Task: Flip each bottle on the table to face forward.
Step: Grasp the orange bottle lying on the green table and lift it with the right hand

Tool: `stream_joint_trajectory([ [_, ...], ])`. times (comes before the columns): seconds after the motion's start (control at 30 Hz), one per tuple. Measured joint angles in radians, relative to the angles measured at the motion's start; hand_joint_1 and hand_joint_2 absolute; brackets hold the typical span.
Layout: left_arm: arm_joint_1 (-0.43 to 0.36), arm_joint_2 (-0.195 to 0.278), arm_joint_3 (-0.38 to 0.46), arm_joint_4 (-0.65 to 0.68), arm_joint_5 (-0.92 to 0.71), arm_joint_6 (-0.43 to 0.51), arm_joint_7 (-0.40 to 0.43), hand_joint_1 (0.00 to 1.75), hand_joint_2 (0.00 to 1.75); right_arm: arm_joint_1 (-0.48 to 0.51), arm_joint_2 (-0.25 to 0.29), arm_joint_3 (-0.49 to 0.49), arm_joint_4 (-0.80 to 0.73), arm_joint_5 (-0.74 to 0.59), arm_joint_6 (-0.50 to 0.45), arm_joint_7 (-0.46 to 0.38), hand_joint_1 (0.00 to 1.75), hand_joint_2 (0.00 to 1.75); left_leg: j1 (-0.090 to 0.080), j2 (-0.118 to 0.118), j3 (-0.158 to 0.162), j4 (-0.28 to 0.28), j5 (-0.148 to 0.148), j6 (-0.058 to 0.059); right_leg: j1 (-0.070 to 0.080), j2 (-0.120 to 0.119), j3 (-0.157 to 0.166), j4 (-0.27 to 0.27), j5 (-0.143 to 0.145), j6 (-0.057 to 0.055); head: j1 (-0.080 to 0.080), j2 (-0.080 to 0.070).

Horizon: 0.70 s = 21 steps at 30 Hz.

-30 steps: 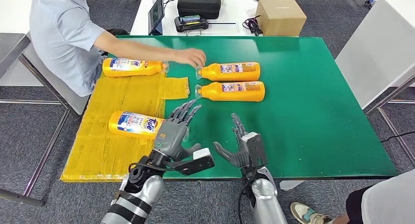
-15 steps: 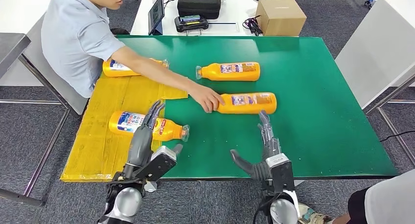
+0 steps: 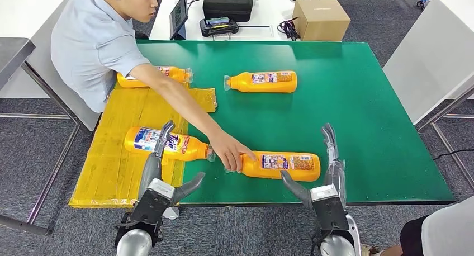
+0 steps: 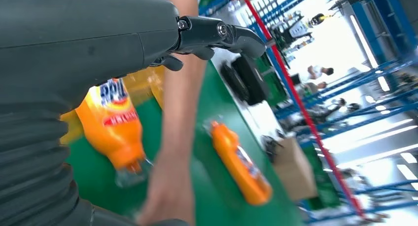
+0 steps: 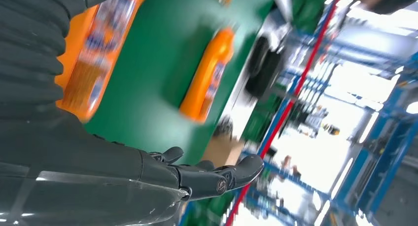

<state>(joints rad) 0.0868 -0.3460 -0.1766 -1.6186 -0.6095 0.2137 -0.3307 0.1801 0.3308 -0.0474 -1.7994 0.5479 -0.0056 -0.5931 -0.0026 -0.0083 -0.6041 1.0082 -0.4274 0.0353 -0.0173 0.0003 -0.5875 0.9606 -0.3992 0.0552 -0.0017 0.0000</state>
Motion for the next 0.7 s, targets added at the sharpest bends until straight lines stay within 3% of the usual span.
stream_joint_trajectory([
  [0.17,0.061,0.000,-0.007,-0.080,0.142,-0.001,-0.005,0.00,1.75,0.048,-0.007,-0.005,-0.049,0.267,-0.120,0.028,0.00,1.75,0.000,0.000,0.000,0.000,0.000,0.000,0.000,0.000,0.000,0.000,0.000,0.000,0.000,0.000],
  [0.33,0.100,0.000,0.001,-0.130,0.249,-0.013,0.003,0.00,1.75,0.083,-0.031,0.029,-0.048,0.538,-0.228,0.134,0.00,1.75,0.000,0.000,0.000,0.000,0.000,0.000,0.000,0.000,0.000,0.000,-0.001,0.000,0.000,0.000],
  [0.7,0.120,-0.001,-0.012,-0.159,0.230,-0.047,0.009,0.00,1.75,0.086,-0.076,0.047,-0.008,0.550,-0.259,0.154,0.00,1.75,0.000,0.000,0.000,0.000,0.000,0.000,0.000,0.000,0.000,0.000,0.000,0.000,0.000,0.000],
])
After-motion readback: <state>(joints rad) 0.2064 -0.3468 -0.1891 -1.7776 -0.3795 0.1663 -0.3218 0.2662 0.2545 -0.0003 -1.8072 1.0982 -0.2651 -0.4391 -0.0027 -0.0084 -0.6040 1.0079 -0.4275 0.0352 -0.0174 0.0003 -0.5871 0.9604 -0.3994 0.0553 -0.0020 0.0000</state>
